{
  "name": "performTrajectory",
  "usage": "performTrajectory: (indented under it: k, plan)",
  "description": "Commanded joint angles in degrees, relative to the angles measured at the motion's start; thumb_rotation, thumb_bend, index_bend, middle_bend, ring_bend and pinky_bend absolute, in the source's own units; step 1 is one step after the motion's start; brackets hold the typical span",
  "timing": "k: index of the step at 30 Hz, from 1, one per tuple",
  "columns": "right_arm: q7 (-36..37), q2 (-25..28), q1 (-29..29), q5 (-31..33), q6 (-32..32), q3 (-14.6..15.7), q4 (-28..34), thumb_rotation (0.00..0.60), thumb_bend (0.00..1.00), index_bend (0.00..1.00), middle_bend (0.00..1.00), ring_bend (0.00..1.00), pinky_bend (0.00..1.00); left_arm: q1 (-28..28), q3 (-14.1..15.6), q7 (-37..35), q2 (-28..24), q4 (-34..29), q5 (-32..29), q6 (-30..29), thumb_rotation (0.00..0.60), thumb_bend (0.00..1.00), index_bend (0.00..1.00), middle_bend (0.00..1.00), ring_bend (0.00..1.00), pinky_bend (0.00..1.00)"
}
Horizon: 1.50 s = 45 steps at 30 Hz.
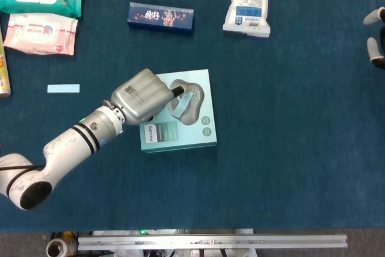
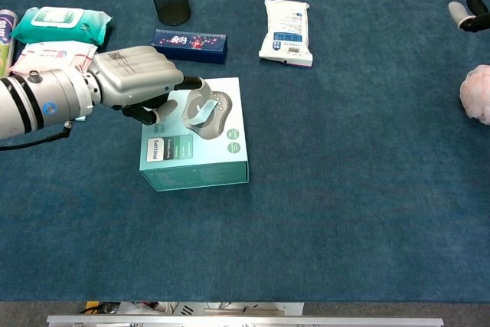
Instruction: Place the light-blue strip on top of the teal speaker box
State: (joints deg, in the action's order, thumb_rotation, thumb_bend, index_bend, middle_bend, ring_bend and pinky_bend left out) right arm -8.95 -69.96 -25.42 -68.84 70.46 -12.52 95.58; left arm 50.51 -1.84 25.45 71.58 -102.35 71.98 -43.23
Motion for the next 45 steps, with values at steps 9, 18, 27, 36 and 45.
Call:
performTrajectory:
  k: [9,18,27,36,45]
  plan:
    - [0.33,-0.1,0.28,0.14,-0.13,-0.03,-0.45,0.6,0.41,0.41,0.86,0.99,1.0,1.1,0.46,1.34,1.49,0.75,-0.94,0.68,0.6,0.74,0.18,1.0,1.0,0.94]
    - [0.84,-0.09,0.48,0.08,-0.38,0.0,-0.8,0.6,0.41,0.41,0.86,0.99,1.0,1.45,1.15,2.83,1.78,0.71,-2.34,0.37,0.6,0.74,0.18,1.0,1.0,0.94]
    - [1.33,0.22,0.67,-0.15,-0.37,-0.13,-0.48,0.6,0.41,0.41,0.86,0.99,1.0,1.02,1.31,2.82,0.6,-1.07,-2.65,-1.32,0.6,0.74,0.18,1.0,1.0,0.94]
    - [1.1,0.19,0.63,-0.83,-0.23,-0.06,-0.04,0.6,0.41,0.4,0.86,0.99,1.0,0.47,2.64,3.79,0.23,-1.81,-1.85,-1.91,0.6,0.74,0.18,1.0,1.0,0.94]
    - [1.01,0.51,1.15,-0.7,0.34,-0.07,0.25,0.6,0.41,0.4,0.86,0.99,1.0,0.7,2.89,4.71,0.73,-1.71,-2.53,-1.83,0.6,0.74,0.18,1.0,1.0,0.94]
